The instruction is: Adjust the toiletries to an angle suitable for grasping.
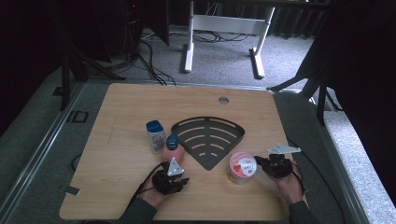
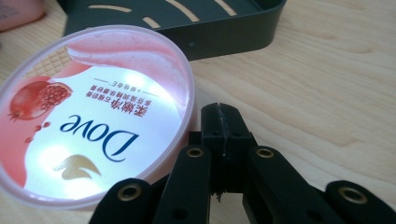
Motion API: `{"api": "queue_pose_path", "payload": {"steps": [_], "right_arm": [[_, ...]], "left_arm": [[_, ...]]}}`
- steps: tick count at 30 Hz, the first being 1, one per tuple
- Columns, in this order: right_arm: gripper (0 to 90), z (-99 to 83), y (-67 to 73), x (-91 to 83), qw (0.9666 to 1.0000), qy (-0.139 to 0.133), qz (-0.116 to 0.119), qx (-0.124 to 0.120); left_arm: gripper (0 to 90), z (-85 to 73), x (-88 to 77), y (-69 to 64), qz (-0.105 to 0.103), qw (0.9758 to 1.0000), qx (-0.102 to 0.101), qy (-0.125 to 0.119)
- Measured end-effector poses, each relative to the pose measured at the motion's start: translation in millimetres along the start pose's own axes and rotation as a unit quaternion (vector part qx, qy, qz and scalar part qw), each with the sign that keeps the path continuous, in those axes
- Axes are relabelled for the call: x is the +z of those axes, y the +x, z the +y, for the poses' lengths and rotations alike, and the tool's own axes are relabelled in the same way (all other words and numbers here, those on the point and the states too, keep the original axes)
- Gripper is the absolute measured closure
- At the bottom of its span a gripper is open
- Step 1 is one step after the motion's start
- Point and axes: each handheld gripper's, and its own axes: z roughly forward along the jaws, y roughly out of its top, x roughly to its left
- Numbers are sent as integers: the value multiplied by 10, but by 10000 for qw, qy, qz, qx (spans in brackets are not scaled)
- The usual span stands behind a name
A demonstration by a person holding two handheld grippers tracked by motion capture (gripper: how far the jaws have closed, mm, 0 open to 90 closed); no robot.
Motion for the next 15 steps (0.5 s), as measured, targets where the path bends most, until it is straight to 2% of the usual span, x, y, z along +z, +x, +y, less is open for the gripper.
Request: {"api": "queue_pose_path", "payload": {"steps": [2,4,6,10,15], "right_arm": [[900,-16,-5,1,9999,-18,125,78],[900,-21,8,8,9999,-12,161,53],[900,-19,23,10,9999,-2,168,29],[900,-7,104,39,9994,-27,313,-127],[900,-1,181,79,9984,-48,482,-291]], "left_arm": [[621,22,14,-12,-85,10000,2,15],[594,53,23,-28,-188,9998,1,-44],[588,64,26,-34,-201,9998,7,-75],[560,154,43,-61,-292,9994,19,-188],[512,261,109,-139,-416,9987,158,-243]]}}
